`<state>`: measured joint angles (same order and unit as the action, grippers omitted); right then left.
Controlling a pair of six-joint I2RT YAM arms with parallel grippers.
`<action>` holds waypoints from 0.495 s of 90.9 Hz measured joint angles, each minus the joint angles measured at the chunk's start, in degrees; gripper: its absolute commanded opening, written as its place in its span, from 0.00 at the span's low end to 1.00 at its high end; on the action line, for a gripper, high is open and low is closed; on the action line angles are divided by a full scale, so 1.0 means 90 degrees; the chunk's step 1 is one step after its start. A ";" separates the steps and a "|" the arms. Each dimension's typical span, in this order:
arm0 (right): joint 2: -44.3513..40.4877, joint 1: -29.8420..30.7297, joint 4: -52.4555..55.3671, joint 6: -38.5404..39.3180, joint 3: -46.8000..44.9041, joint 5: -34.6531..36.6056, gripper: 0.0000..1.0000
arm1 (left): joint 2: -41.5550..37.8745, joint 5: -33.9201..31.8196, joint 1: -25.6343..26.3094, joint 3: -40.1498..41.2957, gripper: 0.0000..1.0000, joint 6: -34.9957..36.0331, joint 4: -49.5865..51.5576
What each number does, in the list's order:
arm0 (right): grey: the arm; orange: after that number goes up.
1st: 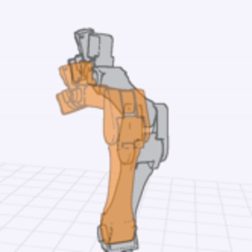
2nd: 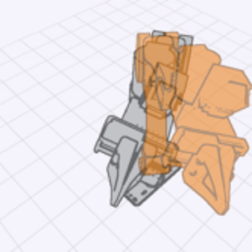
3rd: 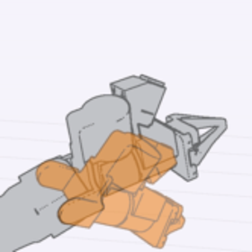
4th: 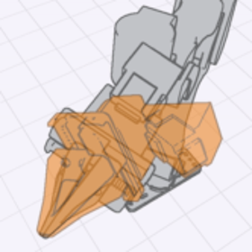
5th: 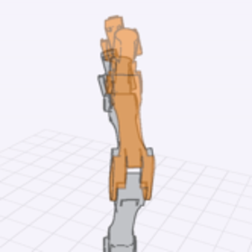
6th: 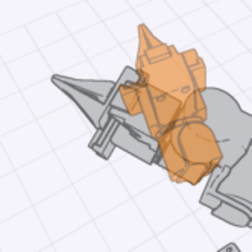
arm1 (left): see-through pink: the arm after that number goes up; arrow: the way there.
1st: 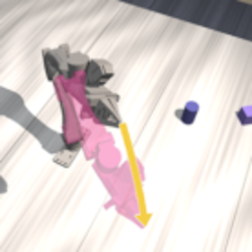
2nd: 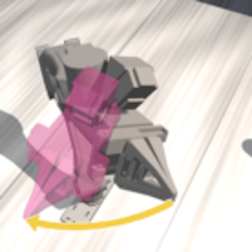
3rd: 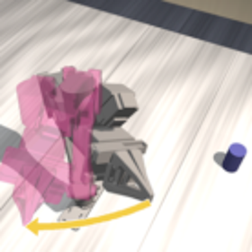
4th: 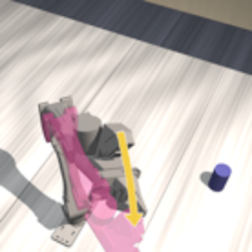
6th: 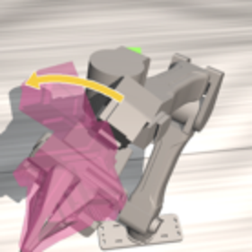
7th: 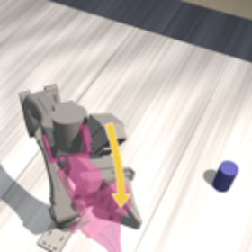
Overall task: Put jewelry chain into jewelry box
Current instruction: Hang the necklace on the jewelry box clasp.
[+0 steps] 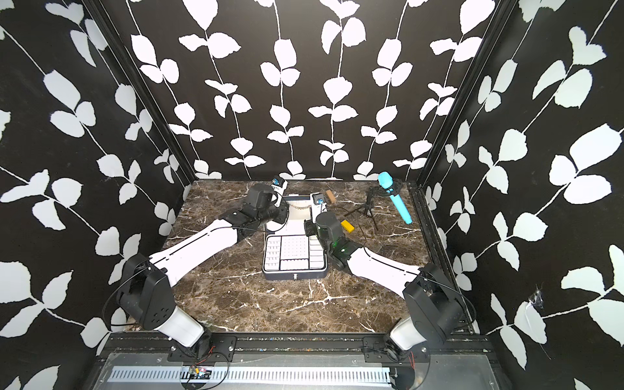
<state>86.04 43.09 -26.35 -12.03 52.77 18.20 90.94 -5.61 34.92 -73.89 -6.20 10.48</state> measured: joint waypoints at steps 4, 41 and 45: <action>0.0000 -0.0002 0.0000 0.0000 0.0000 0.0002 0.00 | 0.0002 0.0000 0.0000 0.0000 0.00 -0.0002 0.0000; 0.0000 -0.0097 0.0000 -0.0053 0.0000 0.0027 0.00 | 0.0236 0.0005 0.0000 -0.0036 0.00 -0.0007 -0.0007; 0.0000 -0.0107 0.0000 -0.0061 0.0000 0.0029 0.00 | 0.0265 0.0007 0.0000 -0.0036 0.00 -0.0007 -0.0007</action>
<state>86.04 42.13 -26.35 -12.58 52.77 18.46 93.32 -5.54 34.92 -74.22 -6.26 10.41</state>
